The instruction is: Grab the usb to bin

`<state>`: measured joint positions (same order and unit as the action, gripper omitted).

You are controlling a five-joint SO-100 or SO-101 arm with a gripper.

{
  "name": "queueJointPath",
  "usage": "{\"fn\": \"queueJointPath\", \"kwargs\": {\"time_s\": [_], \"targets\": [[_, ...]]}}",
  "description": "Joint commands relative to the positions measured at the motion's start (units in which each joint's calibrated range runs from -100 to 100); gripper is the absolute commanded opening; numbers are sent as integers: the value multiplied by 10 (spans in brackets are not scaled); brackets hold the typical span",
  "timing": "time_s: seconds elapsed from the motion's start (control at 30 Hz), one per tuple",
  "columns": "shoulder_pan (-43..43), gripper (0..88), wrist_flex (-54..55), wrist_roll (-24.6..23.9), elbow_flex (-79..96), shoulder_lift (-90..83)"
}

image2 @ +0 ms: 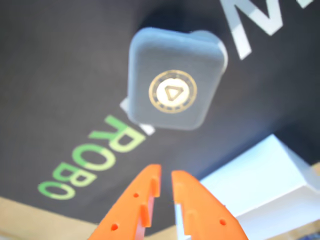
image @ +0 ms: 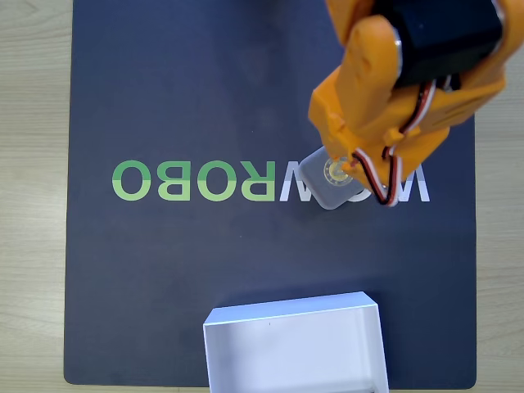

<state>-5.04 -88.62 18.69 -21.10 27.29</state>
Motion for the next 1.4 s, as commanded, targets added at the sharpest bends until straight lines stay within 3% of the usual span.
{"fn": "queueJointPath", "kwargs": {"time_s": [0.0, 0.23, 0.37, 0.6, 0.77, 1.37], "targets": [[2, 41, 5, 19, 6, 1], [9, 264, 8, 17, 38, 4], [17, 342, 9, 16, 38, 5], [18, 355, 8, 13, 83, 6], [29, 355, 31, -24, 129, 9], [29, 357, 24, -23, 61, 107]]}}
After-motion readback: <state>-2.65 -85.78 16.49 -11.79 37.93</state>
